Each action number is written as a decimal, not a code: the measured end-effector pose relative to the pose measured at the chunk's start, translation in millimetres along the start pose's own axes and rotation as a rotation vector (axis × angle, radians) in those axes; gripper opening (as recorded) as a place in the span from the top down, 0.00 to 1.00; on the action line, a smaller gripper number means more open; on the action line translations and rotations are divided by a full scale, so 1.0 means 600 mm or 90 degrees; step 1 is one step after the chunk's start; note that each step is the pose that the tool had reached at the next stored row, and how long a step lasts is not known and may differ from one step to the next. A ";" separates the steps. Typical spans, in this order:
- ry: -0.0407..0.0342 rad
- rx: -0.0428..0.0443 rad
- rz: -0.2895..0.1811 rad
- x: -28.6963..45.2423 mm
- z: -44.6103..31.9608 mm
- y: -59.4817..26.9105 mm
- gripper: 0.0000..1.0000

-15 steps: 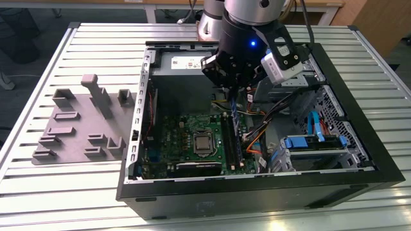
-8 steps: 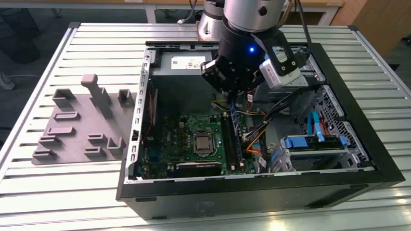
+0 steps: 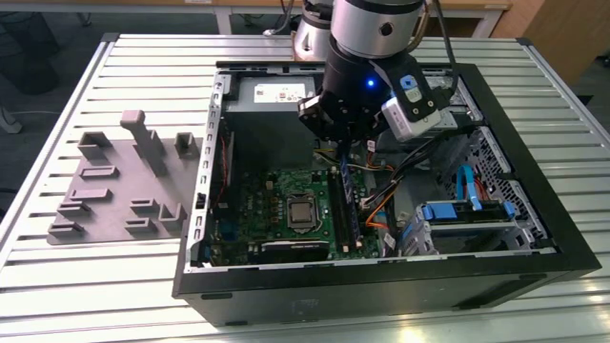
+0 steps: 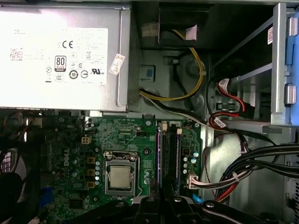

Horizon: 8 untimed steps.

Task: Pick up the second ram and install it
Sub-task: 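Insert the second ram into the second slot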

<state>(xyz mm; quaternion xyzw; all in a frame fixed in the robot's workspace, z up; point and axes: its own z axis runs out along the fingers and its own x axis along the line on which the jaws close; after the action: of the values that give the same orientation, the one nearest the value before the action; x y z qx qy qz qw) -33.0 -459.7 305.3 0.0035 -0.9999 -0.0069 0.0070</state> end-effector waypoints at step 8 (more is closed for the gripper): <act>0.0019 0.0000 0.000 0.000 0.022 0.000 0.86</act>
<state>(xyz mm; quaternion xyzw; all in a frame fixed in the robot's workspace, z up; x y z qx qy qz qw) -33.0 -459.8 292.3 0.0032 -0.9999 -0.0069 0.0085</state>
